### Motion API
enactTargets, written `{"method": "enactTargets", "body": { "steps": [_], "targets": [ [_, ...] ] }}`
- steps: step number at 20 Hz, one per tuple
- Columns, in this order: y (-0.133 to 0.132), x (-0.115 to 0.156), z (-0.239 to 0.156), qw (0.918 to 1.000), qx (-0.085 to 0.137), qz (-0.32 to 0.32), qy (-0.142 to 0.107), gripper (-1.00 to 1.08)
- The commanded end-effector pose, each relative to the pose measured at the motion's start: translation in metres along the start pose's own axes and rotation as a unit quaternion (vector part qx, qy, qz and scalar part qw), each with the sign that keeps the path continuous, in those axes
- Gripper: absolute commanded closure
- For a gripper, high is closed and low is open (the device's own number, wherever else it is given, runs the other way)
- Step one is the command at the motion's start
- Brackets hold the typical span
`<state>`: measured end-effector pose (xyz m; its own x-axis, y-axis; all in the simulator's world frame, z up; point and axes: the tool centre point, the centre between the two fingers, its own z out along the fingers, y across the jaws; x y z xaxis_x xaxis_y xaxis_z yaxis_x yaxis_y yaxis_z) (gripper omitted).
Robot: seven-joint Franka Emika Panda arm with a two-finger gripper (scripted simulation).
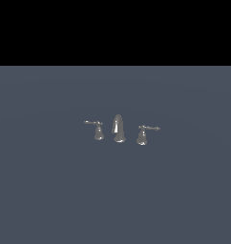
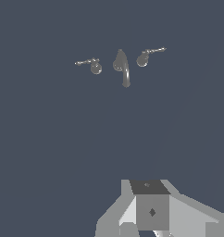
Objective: Turn on the faucet by rotating a designated handle.
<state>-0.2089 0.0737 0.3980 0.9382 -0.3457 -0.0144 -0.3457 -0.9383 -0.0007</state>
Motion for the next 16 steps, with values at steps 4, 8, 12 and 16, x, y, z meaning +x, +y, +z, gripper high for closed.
{"method": "enactTargets", "body": {
  "steps": [4, 8, 12, 16],
  "targets": [
    [-0.024, 0.011, 0.027, 0.9982, 0.001, 0.060, 0.000, 1.08],
    [-0.040, 0.021, 0.047, 0.9947, 0.002, 0.102, 0.000, 1.08],
    [-0.056, 0.032, 0.066, 0.9895, 0.003, 0.144, 0.000, 1.08],
    [-0.070, 0.045, 0.085, 0.9828, 0.004, 0.185, 0.000, 1.08]
  ]
}}
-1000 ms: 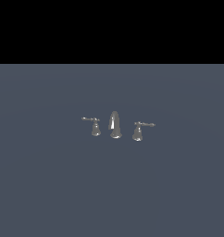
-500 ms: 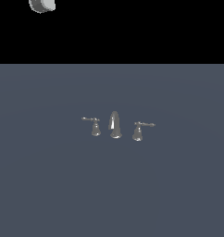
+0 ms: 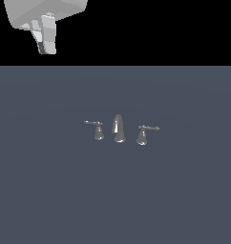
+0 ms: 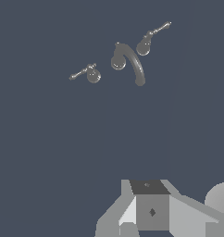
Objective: Turn on the faucet by rotating a designated handle.
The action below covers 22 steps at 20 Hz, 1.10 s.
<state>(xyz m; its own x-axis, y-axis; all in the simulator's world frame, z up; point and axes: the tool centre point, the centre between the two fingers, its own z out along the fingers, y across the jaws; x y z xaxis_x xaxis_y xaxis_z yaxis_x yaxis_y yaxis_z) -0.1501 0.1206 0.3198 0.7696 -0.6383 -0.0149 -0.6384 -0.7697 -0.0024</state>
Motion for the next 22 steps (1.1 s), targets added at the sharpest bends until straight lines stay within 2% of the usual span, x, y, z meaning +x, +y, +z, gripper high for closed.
{"method": "enactTargets", "body": {
  "steps": [1, 11, 22],
  "targets": [
    [-0.011, 0.005, 0.012, 0.9997, 0.001, 0.026, 0.000, 1.08],
    [-0.048, 0.028, 0.056, 0.9925, 0.003, 0.122, 0.000, 1.08],
    [-0.081, 0.060, 0.101, 0.9753, 0.004, 0.221, 0.001, 1.08]
  ]
}}
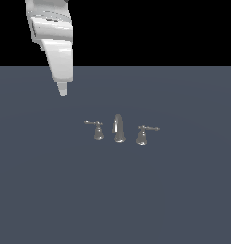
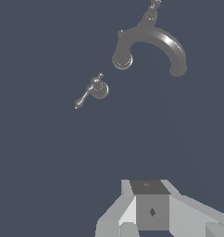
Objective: Turn on the faucet by rotating a designated handle.
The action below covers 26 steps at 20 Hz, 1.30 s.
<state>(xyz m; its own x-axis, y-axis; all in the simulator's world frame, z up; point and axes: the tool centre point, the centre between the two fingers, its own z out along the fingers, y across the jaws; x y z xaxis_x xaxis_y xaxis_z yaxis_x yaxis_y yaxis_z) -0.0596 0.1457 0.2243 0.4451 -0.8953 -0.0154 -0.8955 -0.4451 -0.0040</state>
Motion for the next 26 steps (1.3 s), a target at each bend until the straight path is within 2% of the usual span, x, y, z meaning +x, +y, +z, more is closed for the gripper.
{"method": "enactTargets", "body": {
  "steps": [1, 7, 12, 26],
  "targets": [
    [-0.010, 0.005, 0.011, 0.9997, 0.000, 0.024, 0.001, 1.08],
    [-0.032, 0.019, 0.038, 0.9966, 0.000, 0.082, 0.002, 1.08],
    [-0.052, 0.036, 0.063, 0.9904, 0.000, 0.138, 0.005, 1.08],
    [-0.097, 0.094, 0.132, 0.9570, 0.000, 0.290, 0.009, 1.08]
  ]
}}
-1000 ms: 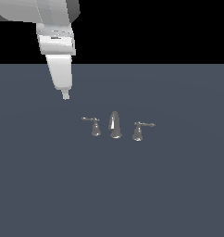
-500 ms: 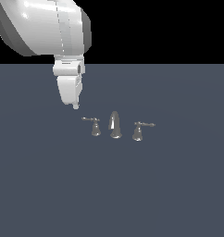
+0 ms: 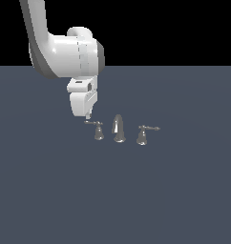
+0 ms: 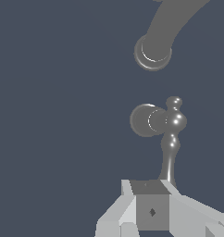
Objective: Turn on the faucet by rotating a designated handle.
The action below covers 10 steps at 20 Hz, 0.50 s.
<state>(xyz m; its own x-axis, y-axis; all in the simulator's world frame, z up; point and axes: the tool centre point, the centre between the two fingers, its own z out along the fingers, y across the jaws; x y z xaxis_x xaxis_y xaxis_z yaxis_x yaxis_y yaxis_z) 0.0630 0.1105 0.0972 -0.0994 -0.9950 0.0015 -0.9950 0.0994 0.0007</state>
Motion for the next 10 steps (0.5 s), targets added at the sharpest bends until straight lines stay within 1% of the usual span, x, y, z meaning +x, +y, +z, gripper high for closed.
{"method": "enactTargets", "body": {
  "steps": [1, 5, 10],
  "targets": [
    [-0.009, 0.004, 0.009, 0.9998, 0.001, 0.021, 0.000, 1.08],
    [-0.018, 0.010, 0.017, 0.9991, 0.000, 0.042, 0.000, 1.08],
    [-0.021, 0.012, 0.021, 0.9987, 0.000, 0.051, 0.000, 1.08]
  ]
}}
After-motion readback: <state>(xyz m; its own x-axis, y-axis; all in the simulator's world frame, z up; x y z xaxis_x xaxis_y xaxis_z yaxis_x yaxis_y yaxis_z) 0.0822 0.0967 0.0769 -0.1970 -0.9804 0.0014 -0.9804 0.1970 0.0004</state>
